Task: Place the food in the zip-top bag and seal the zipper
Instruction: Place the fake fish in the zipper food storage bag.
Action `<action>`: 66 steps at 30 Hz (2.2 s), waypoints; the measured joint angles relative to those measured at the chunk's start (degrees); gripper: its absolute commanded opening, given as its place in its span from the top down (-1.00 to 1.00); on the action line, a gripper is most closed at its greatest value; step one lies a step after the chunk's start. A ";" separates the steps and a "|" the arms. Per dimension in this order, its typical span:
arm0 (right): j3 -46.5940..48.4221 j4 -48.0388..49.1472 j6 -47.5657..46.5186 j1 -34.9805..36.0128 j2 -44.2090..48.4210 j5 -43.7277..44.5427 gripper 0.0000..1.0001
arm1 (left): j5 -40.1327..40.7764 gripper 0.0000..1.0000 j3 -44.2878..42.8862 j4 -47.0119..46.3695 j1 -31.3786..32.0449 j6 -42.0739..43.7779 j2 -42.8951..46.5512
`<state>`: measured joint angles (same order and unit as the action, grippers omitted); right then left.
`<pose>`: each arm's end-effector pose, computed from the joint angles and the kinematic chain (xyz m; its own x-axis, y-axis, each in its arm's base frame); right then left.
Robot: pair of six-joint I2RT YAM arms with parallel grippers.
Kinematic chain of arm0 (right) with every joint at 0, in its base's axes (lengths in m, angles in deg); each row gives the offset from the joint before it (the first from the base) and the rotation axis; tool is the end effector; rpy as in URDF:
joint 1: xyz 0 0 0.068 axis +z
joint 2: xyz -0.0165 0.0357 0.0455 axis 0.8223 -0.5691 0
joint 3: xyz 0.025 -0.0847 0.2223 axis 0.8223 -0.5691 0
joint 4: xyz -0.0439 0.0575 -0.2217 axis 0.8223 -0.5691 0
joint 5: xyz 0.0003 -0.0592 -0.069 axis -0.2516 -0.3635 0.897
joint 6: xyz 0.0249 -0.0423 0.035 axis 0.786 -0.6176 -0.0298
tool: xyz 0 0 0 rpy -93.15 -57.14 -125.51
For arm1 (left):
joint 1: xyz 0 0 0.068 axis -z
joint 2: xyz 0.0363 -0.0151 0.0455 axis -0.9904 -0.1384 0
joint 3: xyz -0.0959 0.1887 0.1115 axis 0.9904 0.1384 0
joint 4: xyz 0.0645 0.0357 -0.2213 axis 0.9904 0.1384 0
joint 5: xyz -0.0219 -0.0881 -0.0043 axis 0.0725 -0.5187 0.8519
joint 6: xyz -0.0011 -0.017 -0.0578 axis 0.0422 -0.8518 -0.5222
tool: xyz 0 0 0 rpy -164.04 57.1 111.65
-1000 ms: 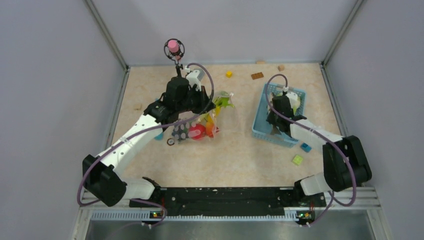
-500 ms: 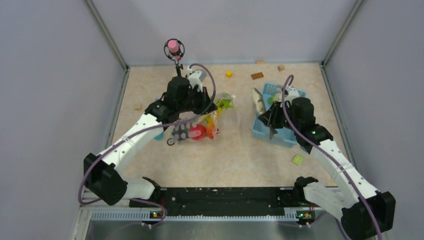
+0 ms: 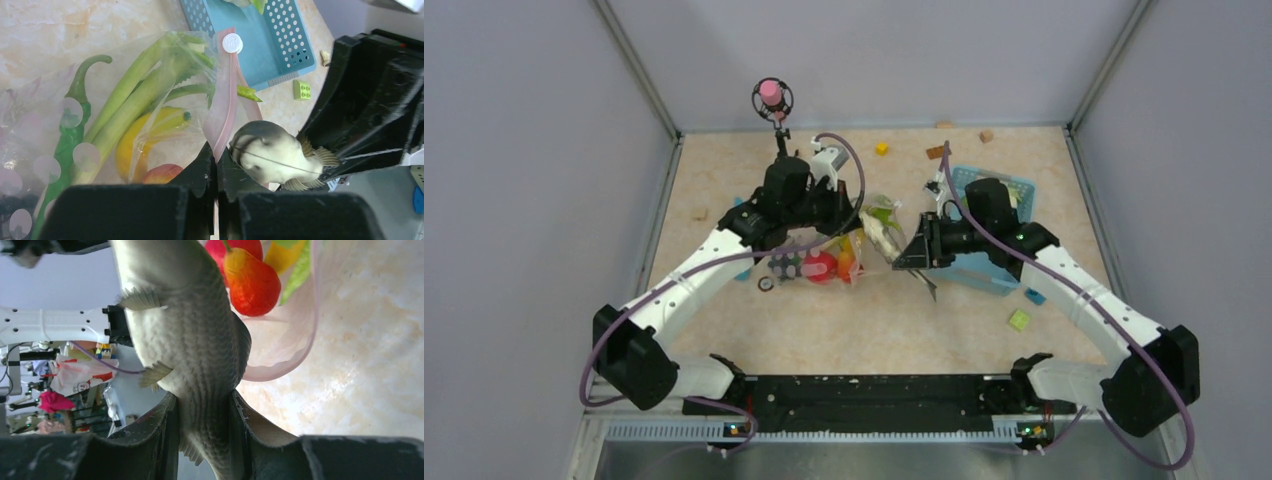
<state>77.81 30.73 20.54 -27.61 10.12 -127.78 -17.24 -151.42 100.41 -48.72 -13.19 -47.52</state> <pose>0.1956 0.1362 0.2751 -0.8314 -0.0511 -0.5533 -0.5047 0.4858 0.7136 0.2333 -0.1732 0.3095 -0.6435 0.0316 -0.7648 0.5937 0.6512 -0.4727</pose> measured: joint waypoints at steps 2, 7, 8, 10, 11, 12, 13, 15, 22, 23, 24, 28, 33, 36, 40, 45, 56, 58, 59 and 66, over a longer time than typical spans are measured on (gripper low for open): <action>0.92 -2.56 0.07 0.44 -2.03 0.04 0.90 | 0.04 1.00 0.00 0.28 0.37 0.63 0.28; 2.16 -9.18 -0.09 0.57 -4.07 3.98 0.96 | 0.48 1.00 0.02 0.96 1.33 1.86 1.18; 2.23 -10.38 -0.13 0.59 -4.35 4.81 0.97 | 0.48 1.00 0.02 1.05 1.57 2.14 1.44; 2.45 -12.55 -0.44 0.63 -5.11 6.43 1.00 | 0.46 1.00 0.02 1.11 2.12 2.69 1.88; 2.49 -13.57 -0.68 0.70 -5.57 7.08 1.00 | 0.46 1.00 0.02 1.09 2.45 2.91 2.05; 2.64 -14.67 -1.09 0.87 -6.05 7.56 1.00 | 0.48 1.00 0.02 1.14 2.78 3.17 2.12; 2.95 -15.61 -1.49 1.18 -6.64 8.02 1.00 | 0.50 1.00 0.02 1.20 3.15 3.45 2.14; 4.04 -17.31 -2.64 2.47 -7.96 8.70 1.00 | 0.70 1.00 0.02 1.53 4.07 4.26 2.12; 8.46 -19.93 -6.23 7.82 -12.07 9.66 0.96 | 1.77 1.00 -0.02 2.01 7.34 6.43 2.08; 9.16 -19.91 -6.21 7.82 -12.48 9.99 0.93 | 1.79 1.00 -0.04 2.01 7.52 6.56 2.05; 9.75 -19.85 -6.14 7.82 -12.76 10.49 0.92 | 1.79 1.00 -0.07 1.99 7.67 6.71 2.01; 12.24 -18.49 -3.78 7.82 -13.40 14.05 0.76 | 1.79 1.00 -0.09 1.92 7.96 7.06 1.88; 12.61 -14.47 -0.44 7.82 -14.62 15.43 0.66 | 1.46 1.00 -0.17 1.57 8.37 7.02 1.14; 12.94 -12.87 0.48 8.13 -17.20 15.10 0.54 | 1.18 1.00 -0.50 1.42 8.76 6.99 0.20; 15.08 -12.66 0.33 9.22 -21.33 15.28 0.28 | 1.09 1.00 -1.03 1.44 9.01 6.71 -0.94; 16.00 -12.41 0.48 10.01 -22.80 17.73 -0.10 | 2.03 1.00 -1.18 1.95 8.92 5.70 -1.38; 14.38 -8.96 -0.24 9.99 -16.48 27.69 -0.50 | 8.90 1.00 -2.40 1.57 9.88 1.40 -0.50; 13.57 -7.50 -0.59 9.99 -13.90 28.85 -0.51 | 9.07 1.00 -2.47 1.62 10.12 0.94 0.28; 13.09 -6.67 -0.90 9.99 -12.39 29.53 -0.51 | 9.62 1.00 -2.49 1.68 10.19 0.90 0.55; 8.28 -2.14 -2.73 10.16 1.20 31.39 -0.67 | 15.58 1.00 -2.64 1.44 8.52 0.76 0.74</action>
<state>86.09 28.58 17.81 -17.44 11.32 -96.39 -1.66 -154.06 101.85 -40.20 -12.43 -46.78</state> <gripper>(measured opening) 0.795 0.015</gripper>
